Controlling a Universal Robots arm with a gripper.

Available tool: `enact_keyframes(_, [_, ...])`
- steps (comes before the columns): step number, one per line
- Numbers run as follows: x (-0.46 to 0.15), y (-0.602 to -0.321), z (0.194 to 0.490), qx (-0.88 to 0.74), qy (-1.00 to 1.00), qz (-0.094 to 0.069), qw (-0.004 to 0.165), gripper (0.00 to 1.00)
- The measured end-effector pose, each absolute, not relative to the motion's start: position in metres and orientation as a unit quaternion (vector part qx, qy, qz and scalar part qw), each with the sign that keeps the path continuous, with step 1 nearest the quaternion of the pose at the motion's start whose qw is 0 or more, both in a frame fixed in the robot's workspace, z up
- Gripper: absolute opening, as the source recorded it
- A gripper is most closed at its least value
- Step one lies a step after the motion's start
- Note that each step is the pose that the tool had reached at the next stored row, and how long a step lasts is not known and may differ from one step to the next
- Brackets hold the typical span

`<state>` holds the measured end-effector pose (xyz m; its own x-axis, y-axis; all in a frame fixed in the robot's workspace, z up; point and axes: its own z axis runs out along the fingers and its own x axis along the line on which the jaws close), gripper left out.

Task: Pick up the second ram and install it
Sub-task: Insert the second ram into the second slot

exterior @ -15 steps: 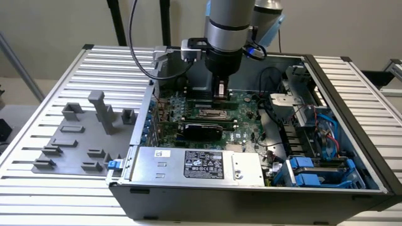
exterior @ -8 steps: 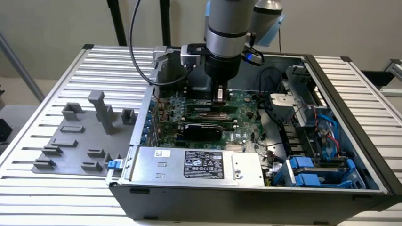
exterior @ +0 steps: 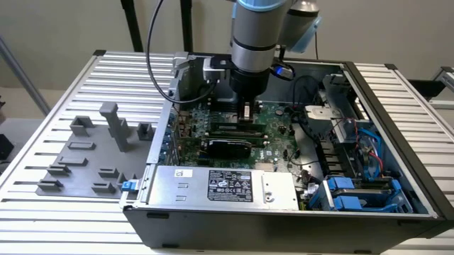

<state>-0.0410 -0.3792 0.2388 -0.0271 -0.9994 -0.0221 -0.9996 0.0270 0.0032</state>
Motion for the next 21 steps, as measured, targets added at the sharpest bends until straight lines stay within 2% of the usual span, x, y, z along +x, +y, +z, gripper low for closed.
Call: enact_keyframes(21, [-0.0413,-0.3816,0.23,-0.698,0.716,0.009,0.007,0.0])
